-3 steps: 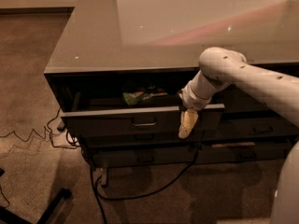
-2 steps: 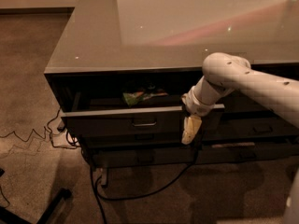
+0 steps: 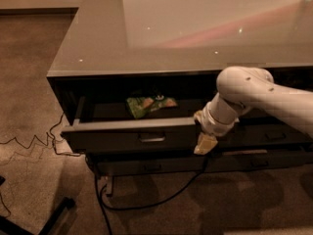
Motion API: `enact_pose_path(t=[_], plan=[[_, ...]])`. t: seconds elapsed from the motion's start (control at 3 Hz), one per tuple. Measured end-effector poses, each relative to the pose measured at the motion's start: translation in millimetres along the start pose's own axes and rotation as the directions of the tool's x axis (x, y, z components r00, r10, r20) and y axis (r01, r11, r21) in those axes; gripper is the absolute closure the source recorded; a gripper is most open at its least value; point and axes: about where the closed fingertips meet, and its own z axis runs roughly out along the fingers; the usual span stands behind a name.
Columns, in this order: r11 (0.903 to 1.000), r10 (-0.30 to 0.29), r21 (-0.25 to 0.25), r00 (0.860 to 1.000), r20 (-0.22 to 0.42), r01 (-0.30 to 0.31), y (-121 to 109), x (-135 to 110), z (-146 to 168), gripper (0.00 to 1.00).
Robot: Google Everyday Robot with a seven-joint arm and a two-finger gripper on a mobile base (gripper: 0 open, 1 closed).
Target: Open top drawer
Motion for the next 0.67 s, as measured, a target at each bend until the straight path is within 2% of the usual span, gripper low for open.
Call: enact_pose_path(t=[0.67], plan=[[1.0000,0.002,0.002,1.000,-0.010,-0.002,7.5,-1.1,-16.8,0.88]])
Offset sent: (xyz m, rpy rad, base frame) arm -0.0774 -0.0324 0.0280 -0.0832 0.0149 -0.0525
